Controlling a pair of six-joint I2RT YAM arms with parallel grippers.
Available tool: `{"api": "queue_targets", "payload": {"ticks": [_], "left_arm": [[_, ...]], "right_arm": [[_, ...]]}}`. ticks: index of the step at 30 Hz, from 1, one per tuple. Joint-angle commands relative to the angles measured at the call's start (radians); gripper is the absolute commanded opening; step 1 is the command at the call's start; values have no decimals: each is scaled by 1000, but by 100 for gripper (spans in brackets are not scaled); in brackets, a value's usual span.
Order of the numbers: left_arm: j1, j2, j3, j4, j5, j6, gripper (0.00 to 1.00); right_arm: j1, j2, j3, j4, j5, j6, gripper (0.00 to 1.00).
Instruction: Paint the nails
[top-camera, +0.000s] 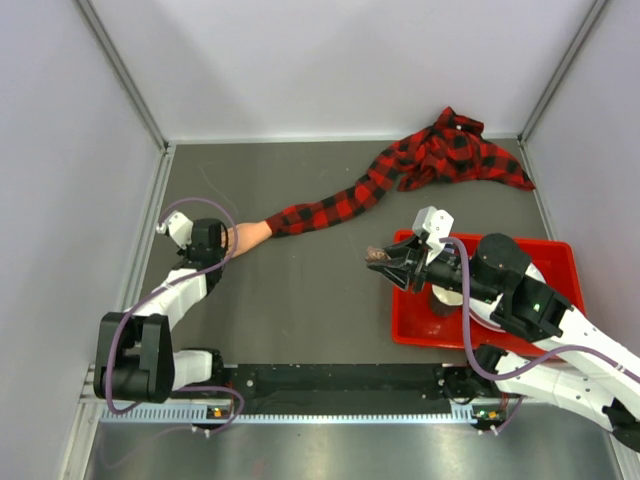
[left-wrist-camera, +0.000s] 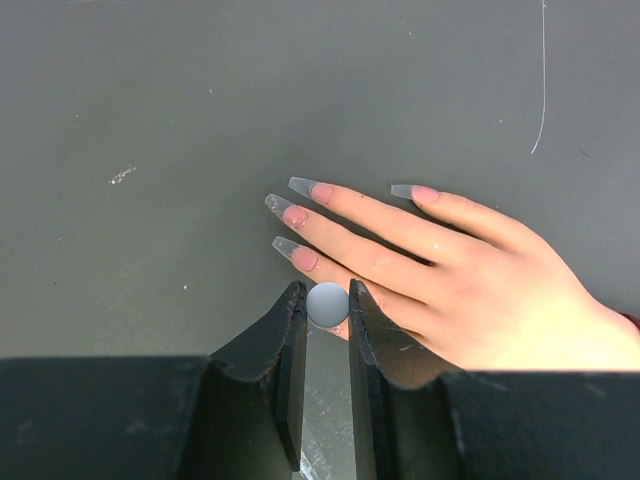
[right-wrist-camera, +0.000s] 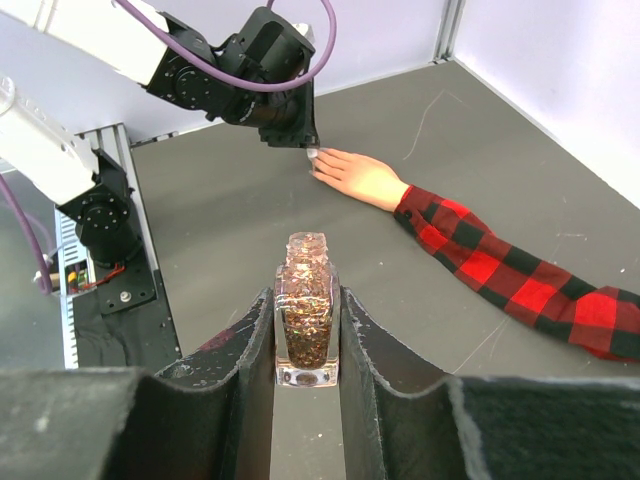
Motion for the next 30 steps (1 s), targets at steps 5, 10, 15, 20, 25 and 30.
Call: {"api": "queue_targets", "payload": {"ticks": [5, 10, 15, 20, 25, 30], "left_arm": [[9, 3, 22, 15, -31, 1, 0], [10, 1, 19, 15, -31, 0, 0], [12, 0, 25, -17, -32, 4, 0], [12, -8, 22, -26, -15, 0, 0], [12, -15, 16, -11, 8, 1, 0], [12, 9, 23, 0, 32, -8, 0]], "right_arm": [[-12, -3, 13, 61, -10, -1, 0], [-12, -3, 13, 61, -10, -1, 0], [-12, -3, 11, 62, -12, 0, 0], [-12, -3, 11, 62, -12, 0, 0], [-12, -3, 11, 62, -15, 0, 0], [-12, -5, 13, 62, -14, 0, 0]]}}
